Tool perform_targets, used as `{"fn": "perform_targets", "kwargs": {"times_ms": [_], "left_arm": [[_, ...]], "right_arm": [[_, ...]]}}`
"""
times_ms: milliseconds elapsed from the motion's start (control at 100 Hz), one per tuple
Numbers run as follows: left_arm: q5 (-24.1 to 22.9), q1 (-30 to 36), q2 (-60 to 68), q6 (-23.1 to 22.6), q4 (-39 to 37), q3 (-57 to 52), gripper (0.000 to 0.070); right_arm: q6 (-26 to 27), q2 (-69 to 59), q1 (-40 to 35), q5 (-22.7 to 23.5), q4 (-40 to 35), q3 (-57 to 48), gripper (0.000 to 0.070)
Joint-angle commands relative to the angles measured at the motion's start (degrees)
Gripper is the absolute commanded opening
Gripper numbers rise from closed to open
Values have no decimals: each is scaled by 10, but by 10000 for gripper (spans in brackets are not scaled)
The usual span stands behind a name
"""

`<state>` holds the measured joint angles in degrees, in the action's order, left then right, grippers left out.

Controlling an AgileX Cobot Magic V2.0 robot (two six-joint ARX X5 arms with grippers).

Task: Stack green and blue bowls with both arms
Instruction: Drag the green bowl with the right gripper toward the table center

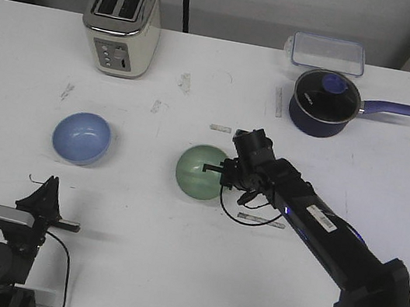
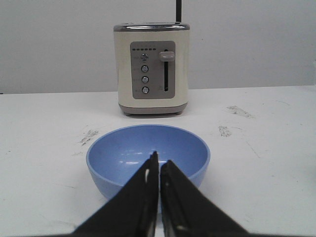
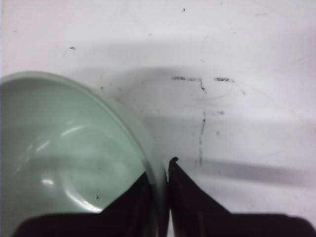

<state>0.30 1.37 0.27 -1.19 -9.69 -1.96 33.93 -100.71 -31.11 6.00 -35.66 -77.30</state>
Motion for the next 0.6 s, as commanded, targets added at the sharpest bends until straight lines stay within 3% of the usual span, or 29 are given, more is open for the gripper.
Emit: {"fn": "perform_targets", "kwargs": {"times_ms": [0, 270, 430, 590], "left_arm": [[1, 0, -1, -7, -7, 13, 2], [1, 0, -1, -7, -7, 13, 3], [1, 0, -1, -7, -7, 13, 2], [1, 0, -1, -7, -7, 13, 2]], "right_arm": [[5, -20, -5, -1, 8, -11, 7], [6, -21, -5, -1, 20, -11, 25], [6, -21, -5, -1, 21, -11, 203], [6, -21, -4, -3, 25, -11, 226]]}}
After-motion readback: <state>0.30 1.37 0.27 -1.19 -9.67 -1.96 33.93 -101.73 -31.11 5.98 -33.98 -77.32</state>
